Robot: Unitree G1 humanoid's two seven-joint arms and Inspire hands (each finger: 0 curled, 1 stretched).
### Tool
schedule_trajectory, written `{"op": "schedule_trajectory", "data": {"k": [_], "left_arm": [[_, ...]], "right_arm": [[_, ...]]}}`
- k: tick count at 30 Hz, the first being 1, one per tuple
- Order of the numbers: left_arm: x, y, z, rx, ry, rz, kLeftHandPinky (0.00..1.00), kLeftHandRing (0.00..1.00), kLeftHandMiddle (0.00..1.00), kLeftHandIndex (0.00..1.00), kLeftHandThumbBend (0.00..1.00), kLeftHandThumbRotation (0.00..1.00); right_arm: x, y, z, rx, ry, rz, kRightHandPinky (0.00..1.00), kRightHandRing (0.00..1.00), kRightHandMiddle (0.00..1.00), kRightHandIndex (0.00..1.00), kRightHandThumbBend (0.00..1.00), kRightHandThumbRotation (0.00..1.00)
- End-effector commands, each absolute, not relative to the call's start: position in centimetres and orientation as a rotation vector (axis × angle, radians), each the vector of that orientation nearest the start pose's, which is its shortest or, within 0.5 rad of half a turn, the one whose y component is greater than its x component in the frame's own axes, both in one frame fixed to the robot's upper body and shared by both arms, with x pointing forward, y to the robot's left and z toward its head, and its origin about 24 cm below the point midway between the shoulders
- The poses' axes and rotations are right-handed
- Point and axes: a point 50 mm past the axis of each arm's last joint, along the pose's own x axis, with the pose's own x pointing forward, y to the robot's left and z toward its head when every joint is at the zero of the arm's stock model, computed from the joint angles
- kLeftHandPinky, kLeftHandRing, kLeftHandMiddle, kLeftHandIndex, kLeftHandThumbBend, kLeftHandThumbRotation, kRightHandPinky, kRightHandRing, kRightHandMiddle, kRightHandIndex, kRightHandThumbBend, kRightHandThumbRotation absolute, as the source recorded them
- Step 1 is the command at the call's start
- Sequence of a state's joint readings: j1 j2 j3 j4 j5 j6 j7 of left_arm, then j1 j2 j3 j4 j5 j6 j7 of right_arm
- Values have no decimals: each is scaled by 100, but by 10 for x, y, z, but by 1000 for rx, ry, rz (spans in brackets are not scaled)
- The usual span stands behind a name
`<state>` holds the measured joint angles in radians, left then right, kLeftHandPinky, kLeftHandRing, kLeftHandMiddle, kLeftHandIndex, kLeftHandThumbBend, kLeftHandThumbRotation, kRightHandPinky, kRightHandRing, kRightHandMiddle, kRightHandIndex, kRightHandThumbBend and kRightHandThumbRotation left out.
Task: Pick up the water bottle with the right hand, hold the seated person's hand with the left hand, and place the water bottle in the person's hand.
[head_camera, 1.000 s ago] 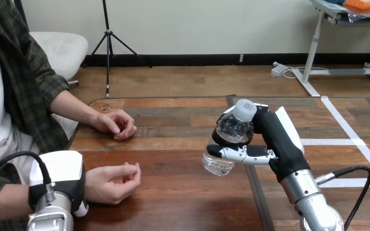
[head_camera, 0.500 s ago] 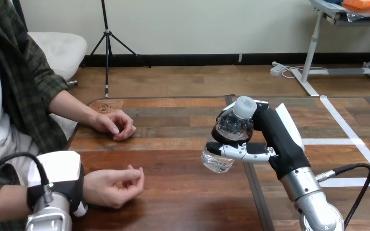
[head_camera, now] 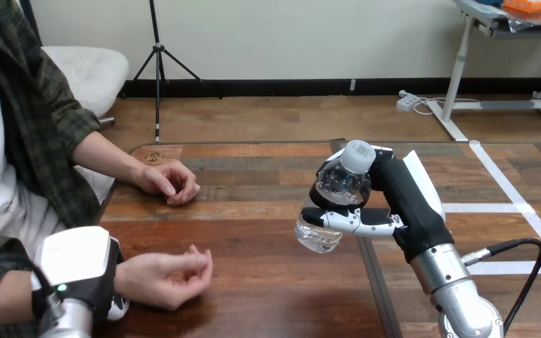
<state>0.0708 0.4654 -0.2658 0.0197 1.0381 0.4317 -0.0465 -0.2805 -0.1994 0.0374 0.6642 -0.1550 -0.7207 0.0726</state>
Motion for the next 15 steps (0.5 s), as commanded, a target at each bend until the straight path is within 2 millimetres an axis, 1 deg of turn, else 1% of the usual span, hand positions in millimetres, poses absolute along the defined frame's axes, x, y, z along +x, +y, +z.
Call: {"op": "schedule_trajectory", "data": {"k": [1, 10, 15], "left_arm": [[216, 230, -11, 1476, 482, -75, 37, 43, 50, 53, 78, 0], [214, 228, -17, 1418, 405, -47, 35, 41, 48, 50, 81, 0], [214, 227, -20, 1410, 379, -48, 35, 41, 47, 50, 80, 0]], "right_arm": [[304, -156, 72, -325, -474, 235, 35, 39, 44, 46, 73, 0], [304, -156, 72, -335, -479, 237, 35, 39, 44, 46, 73, 0], [304, -156, 72, -328, -476, 236, 35, 39, 44, 46, 73, 0]]}}
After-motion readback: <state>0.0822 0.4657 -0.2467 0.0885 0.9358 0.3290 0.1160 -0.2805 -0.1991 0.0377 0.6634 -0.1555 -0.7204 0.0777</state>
